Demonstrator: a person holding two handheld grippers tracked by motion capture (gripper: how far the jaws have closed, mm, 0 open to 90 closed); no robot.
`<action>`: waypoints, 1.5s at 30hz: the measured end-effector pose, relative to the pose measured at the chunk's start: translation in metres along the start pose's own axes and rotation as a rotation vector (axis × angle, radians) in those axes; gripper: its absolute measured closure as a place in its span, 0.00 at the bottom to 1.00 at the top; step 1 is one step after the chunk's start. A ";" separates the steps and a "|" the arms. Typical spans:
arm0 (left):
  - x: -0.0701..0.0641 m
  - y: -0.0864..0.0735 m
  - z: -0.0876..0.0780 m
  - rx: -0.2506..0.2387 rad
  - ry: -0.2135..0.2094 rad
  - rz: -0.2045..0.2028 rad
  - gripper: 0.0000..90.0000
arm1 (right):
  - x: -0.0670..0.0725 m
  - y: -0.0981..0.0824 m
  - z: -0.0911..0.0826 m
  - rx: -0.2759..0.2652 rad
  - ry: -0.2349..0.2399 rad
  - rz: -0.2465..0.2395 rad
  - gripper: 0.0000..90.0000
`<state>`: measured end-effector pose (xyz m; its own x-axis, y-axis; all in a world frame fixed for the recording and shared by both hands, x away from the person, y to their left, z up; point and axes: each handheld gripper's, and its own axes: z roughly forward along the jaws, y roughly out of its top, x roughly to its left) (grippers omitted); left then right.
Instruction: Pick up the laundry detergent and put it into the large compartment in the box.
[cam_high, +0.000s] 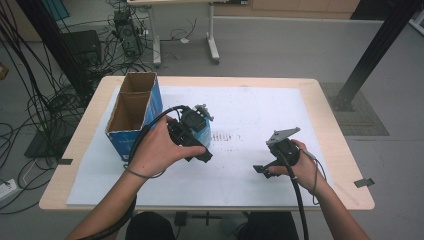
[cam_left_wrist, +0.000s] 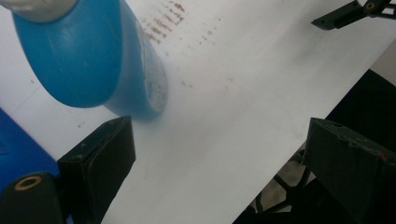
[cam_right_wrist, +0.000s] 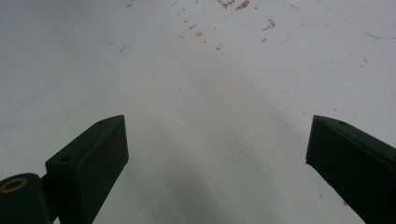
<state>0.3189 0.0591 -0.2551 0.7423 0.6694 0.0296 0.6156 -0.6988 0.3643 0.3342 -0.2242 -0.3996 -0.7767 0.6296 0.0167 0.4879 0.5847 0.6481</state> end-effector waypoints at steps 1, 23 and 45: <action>0.000 0.002 -0.002 -0.001 0.004 0.002 0.11 | 0.000 0.000 0.000 0.002 0.000 0.000 0.06; 0.022 0.038 -0.038 -0.043 0.058 0.021 0.11 | -0.004 0.000 0.001 0.014 -0.004 0.013 0.06; 0.049 0.061 -0.032 -0.042 0.052 -0.017 0.11 | -0.010 0.003 0.004 0.013 -0.002 0.013 0.05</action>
<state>0.3846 0.0575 -0.2019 0.7161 0.6944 0.0708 0.6158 -0.6763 0.4043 0.3445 -0.2269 -0.4010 -0.7694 0.6384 0.0234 0.5033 0.5832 0.6376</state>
